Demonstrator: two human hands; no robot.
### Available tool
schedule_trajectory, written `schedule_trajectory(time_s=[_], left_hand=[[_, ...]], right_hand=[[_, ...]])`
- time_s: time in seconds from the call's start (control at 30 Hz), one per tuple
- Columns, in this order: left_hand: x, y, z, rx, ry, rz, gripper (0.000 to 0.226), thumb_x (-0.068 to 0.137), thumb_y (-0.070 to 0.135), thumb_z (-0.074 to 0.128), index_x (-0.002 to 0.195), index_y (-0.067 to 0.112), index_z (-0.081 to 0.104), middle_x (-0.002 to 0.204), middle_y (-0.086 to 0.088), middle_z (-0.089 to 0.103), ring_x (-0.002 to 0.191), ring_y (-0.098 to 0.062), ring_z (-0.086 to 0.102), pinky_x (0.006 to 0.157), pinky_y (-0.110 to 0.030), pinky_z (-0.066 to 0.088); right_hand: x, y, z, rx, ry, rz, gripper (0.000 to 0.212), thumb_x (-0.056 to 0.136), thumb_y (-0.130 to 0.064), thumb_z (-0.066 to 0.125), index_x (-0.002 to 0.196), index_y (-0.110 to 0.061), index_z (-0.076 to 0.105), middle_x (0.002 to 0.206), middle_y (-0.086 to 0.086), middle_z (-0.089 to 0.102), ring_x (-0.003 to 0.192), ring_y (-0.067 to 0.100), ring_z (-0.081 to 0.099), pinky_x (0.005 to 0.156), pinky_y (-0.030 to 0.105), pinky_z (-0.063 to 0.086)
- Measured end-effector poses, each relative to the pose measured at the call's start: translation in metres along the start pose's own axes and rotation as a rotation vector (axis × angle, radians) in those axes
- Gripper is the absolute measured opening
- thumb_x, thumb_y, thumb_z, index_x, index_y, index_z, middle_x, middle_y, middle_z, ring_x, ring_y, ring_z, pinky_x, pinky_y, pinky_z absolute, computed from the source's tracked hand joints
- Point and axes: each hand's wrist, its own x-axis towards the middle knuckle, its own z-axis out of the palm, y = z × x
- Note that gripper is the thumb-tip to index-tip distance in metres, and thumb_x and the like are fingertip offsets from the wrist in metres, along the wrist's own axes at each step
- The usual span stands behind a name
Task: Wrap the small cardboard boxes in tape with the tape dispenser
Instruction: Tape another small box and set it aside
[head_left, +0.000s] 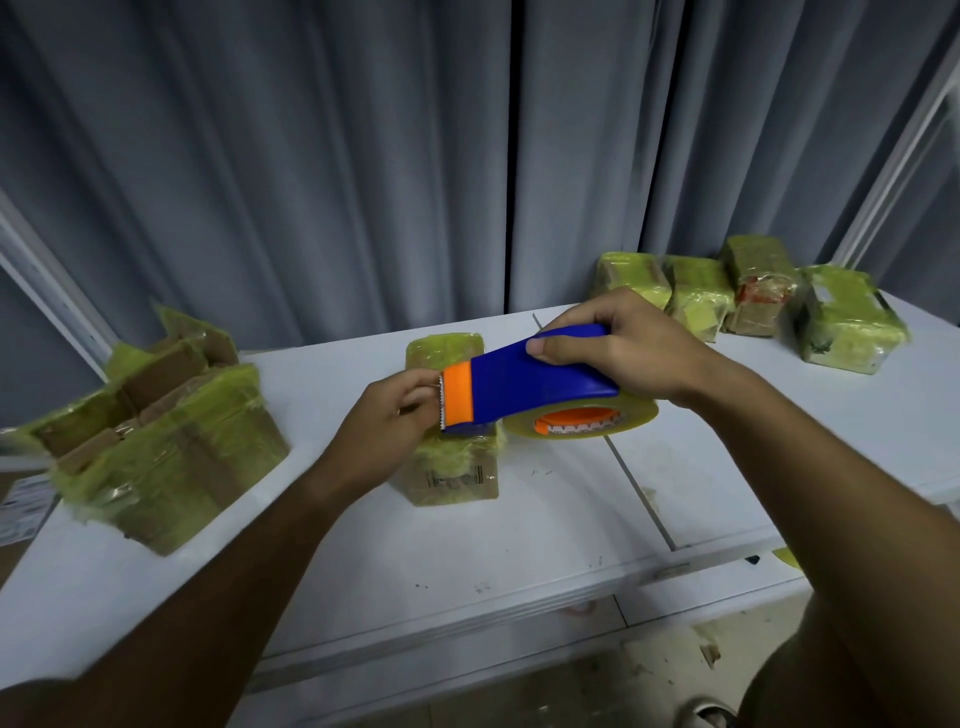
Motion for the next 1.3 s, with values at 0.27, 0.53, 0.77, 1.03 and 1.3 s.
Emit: schedule_trajectory(time_s=[0.27, 0.53, 0.77, 1.03, 1.3], left_hand=[[-0.007, 0.012, -0.009, -0.175, -0.150, -0.126, 0.027, 0.081, 0.044, 0.055, 0.105, 0.038, 0.063, 0.102, 0.022, 0.069, 0.101, 0.004, 0.064, 0.078, -0.017, 0.054], [-0.012, 0.007, -0.016, -0.084, -0.061, -0.208, 0.012, 0.095, 0.030, 0.057, 0.093, 0.026, 0.068, 0.090, 0.013, 0.071, 0.090, 0.000, 0.067, 0.067, -0.013, 0.053], [-0.016, 0.010, -0.017, 0.029, 0.000, -0.251, 0.021, 0.097, 0.025, 0.059, 0.078, 0.029, 0.067, 0.072, 0.018, 0.068, 0.074, 0.003, 0.065, 0.059, -0.010, 0.046], [-0.021, 0.005, -0.022, 0.153, -0.029, -0.265, 0.021, 0.098, 0.024, 0.056, 0.079, 0.029, 0.064, 0.088, 0.011, 0.064, 0.086, -0.006, 0.061, 0.065, -0.018, 0.046], [-0.020, -0.003, -0.032, 0.273, 0.061, -0.253, 0.029, 0.096, 0.010, 0.056, 0.074, 0.026, 0.064, 0.082, 0.011, 0.066, 0.081, -0.003, 0.060, 0.071, -0.019, 0.046]], right_hand=[[-0.001, -0.003, 0.001, 0.085, -0.048, -0.046, 0.038, 0.080, -0.051, 0.067, 0.103, -0.022, 0.076, 0.094, -0.009, 0.079, 0.088, 0.014, 0.076, 0.076, 0.033, 0.060], [-0.002, -0.003, 0.005, 0.095, -0.076, -0.056, 0.041, 0.078, -0.053, 0.066, 0.103, -0.022, 0.076, 0.094, -0.009, 0.079, 0.089, 0.013, 0.075, 0.072, 0.028, 0.058], [-0.003, -0.003, 0.009, 0.086, -0.137, -0.052, 0.043, 0.078, -0.054, 0.064, 0.104, -0.022, 0.076, 0.095, -0.008, 0.078, 0.090, 0.014, 0.075, 0.069, 0.022, 0.060], [-0.002, 0.002, 0.007, 0.037, -0.187, 0.012, 0.046, 0.076, -0.058, 0.062, 0.097, -0.021, 0.076, 0.091, -0.005, 0.078, 0.088, 0.017, 0.075, 0.071, 0.026, 0.057], [-0.001, 0.009, -0.003, 0.013, -0.148, 0.054, 0.041, 0.074, -0.058, 0.065, 0.090, -0.022, 0.076, 0.086, -0.005, 0.078, 0.080, 0.016, 0.075, 0.068, 0.027, 0.053]])
